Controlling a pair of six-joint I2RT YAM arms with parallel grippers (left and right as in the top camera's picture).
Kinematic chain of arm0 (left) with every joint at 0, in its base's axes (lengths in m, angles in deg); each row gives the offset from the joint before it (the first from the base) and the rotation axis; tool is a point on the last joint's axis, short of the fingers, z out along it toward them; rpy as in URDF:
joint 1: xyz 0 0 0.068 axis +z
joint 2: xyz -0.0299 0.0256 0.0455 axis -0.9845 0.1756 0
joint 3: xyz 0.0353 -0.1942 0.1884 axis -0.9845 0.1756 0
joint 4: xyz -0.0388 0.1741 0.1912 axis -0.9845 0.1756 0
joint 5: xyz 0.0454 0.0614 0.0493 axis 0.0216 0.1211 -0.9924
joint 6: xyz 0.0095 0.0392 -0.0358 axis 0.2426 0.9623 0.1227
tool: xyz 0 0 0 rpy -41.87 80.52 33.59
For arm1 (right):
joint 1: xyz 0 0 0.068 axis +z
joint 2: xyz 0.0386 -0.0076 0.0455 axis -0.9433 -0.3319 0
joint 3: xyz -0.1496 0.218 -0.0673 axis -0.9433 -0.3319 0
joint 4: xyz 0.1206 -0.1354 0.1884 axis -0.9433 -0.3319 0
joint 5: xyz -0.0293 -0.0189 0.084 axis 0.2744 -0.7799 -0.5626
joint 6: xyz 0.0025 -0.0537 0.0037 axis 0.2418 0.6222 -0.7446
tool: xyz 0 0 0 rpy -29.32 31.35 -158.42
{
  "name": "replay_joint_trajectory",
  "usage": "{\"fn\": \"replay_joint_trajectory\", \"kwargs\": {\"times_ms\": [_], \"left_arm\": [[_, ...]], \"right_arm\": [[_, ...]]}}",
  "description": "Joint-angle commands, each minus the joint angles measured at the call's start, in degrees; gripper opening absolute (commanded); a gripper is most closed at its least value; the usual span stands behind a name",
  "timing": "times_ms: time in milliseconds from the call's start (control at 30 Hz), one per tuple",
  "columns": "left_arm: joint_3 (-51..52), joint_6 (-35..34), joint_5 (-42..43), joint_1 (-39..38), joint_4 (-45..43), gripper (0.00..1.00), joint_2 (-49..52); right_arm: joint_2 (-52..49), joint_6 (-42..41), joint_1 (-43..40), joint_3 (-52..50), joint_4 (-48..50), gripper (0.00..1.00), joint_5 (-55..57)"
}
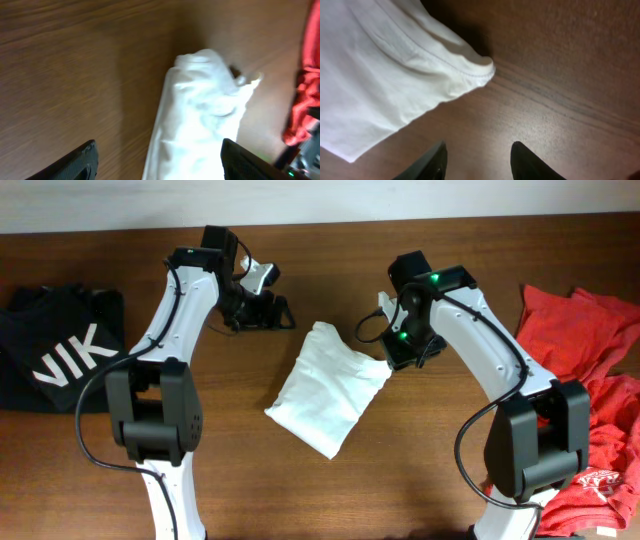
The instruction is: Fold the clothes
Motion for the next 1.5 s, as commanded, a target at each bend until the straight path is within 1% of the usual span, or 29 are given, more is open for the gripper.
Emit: {"fn": "replay_joint_trajectory", "kwargs": {"times_ms": [0,133,200,233,267,367,400,500,533,567,600,633,733,933,1067,1100,1233,1300,1333,1400,1467], "left_arm": [[-0.02,3.96,11.26,0.13,-0.81,0.78,5.49],[-0.02,5.27,18.16,-0.09,-1.44,0.78,11.19],[-0.02,5.25,19.28,-0.79,-1.2,0.78,14.34],[-0.02,5.25,19.74,-1.25,-0.79,0.76,15.26],[-0.02,5.31,20.61,-2.14,0.0,0.69,16.35],[-0.02,7.21,20.72,-4.5,2.08,0.55,17.03],[-0.02,7.85,20.46,-5.49,2.38,0.43,17.03],[-0.04,7.8,18.99,-7.21,1.92,0.2,17.0],[-0.04,7.78,17.97,-7.34,1.46,0.16,17.0],[-0.09,7.56,17.25,-7.34,0.83,0.09,16.98],[-0.39,7.58,17.0,-7.26,0.68,0.06,16.96],[-1.11,7.52,16.06,-6.86,0.72,0.0,16.96],[-4.35,6.05,9.73,-5.18,2.1,0.0,16.28],[-13.62,6.03,-12.61,-0.22,9.9,0.0,11.56],[-16.46,3.37,-21.24,4.11,12.28,0.01,6.29],[-16.48,3.26,-22.47,4.7,12.5,0.0,5.18],[-16.5,3.28,-33.31,7.65,14.36,0.0,-1.99],[-16.5,3.28,-36.59,8.74,14.99,0.01,-4.9],[-16.5,3.3,-39.82,10.21,15.21,0.0,-7.78],[-16.48,3.3,-42.12,12.0,14.91,0.01,-10.16],[-16.48,3.54,-42.53,14.29,13.62,0.01,-12.41]], "right_arm": [[0.76,-0.5,-0.26,1.11,-0.98,0.44,0.87],[0.76,-0.48,-0.26,1.11,-2.03,0.44,0.92],[0.76,-0.48,-0.26,1.11,-2.4,0.44,0.92],[0.76,-0.48,-0.26,1.11,-2.51,0.44,0.92],[0.76,-0.48,-0.26,1.11,-2.56,0.44,0.92],[0.76,-0.48,-0.26,1.11,-2.56,0.44,0.92],[0.76,-0.48,-0.37,1.11,-2.56,0.44,0.92],[0.76,-0.48,-0.85,1.11,-2.82,0.44,0.92],[0.76,-0.46,-1.03,1.11,-2.97,0.44,0.92],[0.76,-0.46,-1.31,1.11,-3.21,0.44,0.92],[0.76,-0.46,-1.7,1.11,-3.39,0.44,0.94],[0.76,-0.46,-2.14,1.11,-3.43,0.44,0.94],[0.76,-0.46,-3.56,1.18,-3.43,0.44,0.94],[0.76,-0.46,-8.74,1.18,-3.45,0.44,1.33],[0.76,-0.39,-12.5,1.18,-3.82,0.44,1.33],[0.76,-0.26,-13.0,1.18,-3.91,0.44,1.33],[0.76,-0.24,-15.93,1.18,-4.28,0.44,1.31],[0.76,-0.22,-17.05,1.18,-4.46,0.44,1.33],[0.76,-0.11,-17.84,1.18,-4.72,0.44,1.33],[0.76,0.72,-18.36,1.18,-5.03,0.44,1.31],[0.76,0.85,-18.64,1.18,-5.18,0.44,1.31]]}}
